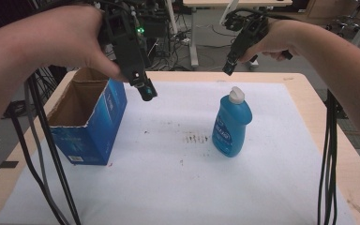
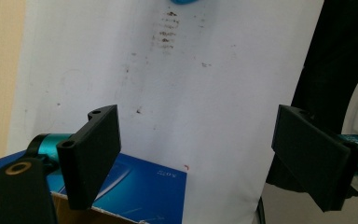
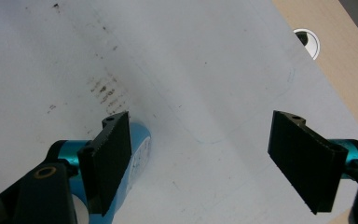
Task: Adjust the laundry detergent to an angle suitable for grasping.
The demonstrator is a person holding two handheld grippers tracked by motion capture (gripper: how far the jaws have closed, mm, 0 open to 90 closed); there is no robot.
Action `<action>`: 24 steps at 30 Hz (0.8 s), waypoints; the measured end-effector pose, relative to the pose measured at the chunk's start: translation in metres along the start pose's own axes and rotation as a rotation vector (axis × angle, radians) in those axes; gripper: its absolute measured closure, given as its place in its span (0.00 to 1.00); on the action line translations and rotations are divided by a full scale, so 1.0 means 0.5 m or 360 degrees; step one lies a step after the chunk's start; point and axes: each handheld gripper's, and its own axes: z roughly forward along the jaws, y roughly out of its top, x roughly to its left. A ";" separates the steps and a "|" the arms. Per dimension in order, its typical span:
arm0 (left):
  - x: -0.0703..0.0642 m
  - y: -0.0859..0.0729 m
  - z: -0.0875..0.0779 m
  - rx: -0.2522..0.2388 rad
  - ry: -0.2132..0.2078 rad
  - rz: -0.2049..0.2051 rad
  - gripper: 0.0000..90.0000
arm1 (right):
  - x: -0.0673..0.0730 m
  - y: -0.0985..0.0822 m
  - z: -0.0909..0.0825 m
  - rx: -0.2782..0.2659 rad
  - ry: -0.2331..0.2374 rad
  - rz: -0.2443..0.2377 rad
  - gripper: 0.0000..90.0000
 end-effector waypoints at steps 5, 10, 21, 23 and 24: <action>0.000 0.001 0.000 0.0000 -0.0002 0.0004 0.17 | -0.004 -0.005 -0.007 -0.0025 -0.0003 0.0009 0.24; -0.001 0.005 0.003 0.0000 -0.0004 0.0018 0.17 | -0.004 -0.008 -0.010 -0.0021 -0.0003 0.0022 0.24; -0.002 0.007 0.005 0.0010 0.0001 0.0023 0.17 | -0.005 -0.011 -0.018 -0.0062 0.0004 0.0024 0.24; -0.003 0.006 0.005 0.0008 0.0006 0.0015 0.17 | -0.004 -0.011 -0.018 -0.0064 0.0003 0.0027 0.24; -0.003 0.006 0.005 0.0008 0.0006 0.0015 0.17 | -0.004 -0.011 -0.018 -0.0064 0.0003 0.0027 0.24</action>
